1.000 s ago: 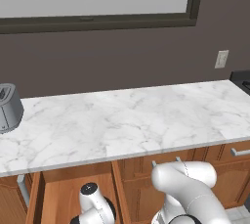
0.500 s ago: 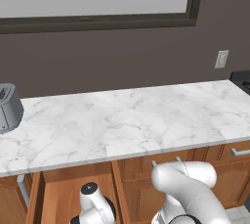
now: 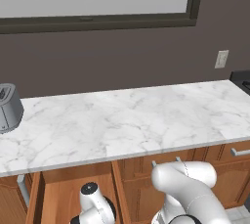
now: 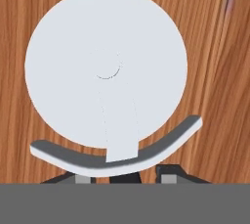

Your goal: Take the pizza cutter from the drawer on the left and place it on the dining counter for cutting.

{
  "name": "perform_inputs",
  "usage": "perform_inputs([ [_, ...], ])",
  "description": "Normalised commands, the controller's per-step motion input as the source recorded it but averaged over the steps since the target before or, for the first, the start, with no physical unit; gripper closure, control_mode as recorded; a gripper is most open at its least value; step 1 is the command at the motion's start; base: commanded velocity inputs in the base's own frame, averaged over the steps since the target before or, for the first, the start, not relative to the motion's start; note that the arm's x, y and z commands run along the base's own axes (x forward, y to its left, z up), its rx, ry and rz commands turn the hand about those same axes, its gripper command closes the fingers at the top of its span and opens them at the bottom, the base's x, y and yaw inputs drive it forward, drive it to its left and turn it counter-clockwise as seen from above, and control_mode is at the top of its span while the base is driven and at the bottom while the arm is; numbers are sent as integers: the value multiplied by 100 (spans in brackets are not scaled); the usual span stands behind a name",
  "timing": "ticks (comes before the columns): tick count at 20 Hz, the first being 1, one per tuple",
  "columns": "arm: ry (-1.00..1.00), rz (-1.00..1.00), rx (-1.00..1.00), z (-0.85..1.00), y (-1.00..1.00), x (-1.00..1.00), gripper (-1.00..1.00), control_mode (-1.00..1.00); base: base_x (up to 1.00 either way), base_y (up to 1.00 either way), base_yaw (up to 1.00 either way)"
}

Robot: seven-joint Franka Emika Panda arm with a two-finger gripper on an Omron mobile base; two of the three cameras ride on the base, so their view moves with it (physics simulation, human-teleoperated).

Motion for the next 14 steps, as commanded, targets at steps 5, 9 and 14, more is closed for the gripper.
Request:
perform_inputs([
  [5,0,0,0,0,0,0,100,-100,0,0,0],
  [9,0,0,0,5,0,-1,100,-100,0,0,0],
  [14,0,-1,0,62,-4,-1,100,-100,0,0,0],
])
